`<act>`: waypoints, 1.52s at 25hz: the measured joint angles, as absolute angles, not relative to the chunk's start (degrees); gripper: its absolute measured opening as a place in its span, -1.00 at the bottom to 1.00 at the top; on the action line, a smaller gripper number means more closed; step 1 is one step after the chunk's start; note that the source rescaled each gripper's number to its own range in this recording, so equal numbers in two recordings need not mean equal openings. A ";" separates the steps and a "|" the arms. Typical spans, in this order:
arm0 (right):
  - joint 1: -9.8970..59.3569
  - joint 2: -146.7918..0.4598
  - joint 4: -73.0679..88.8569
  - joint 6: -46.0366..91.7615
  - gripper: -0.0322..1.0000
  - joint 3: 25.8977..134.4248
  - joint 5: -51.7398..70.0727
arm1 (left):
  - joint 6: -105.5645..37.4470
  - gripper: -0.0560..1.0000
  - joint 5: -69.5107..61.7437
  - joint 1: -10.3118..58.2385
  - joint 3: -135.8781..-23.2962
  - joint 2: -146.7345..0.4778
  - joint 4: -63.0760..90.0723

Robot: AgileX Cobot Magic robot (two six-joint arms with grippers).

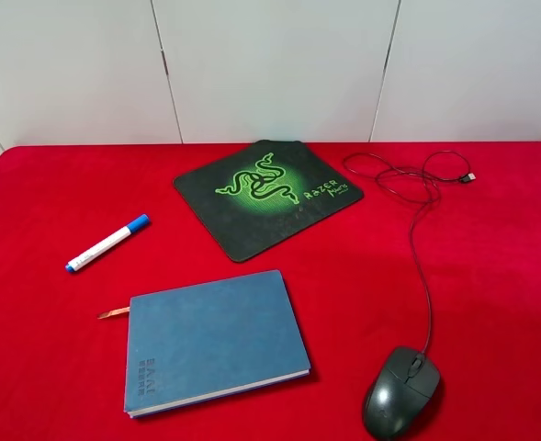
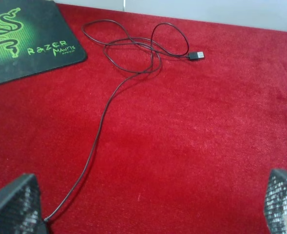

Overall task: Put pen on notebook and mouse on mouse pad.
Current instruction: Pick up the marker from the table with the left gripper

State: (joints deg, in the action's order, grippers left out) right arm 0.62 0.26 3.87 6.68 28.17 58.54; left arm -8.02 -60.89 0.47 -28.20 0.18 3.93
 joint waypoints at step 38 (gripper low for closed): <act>0.62 0.26 3.87 6.68 1.00 28.17 58.55 | -7.84 0.98 -61.03 0.47 -29.46 -0.02 3.84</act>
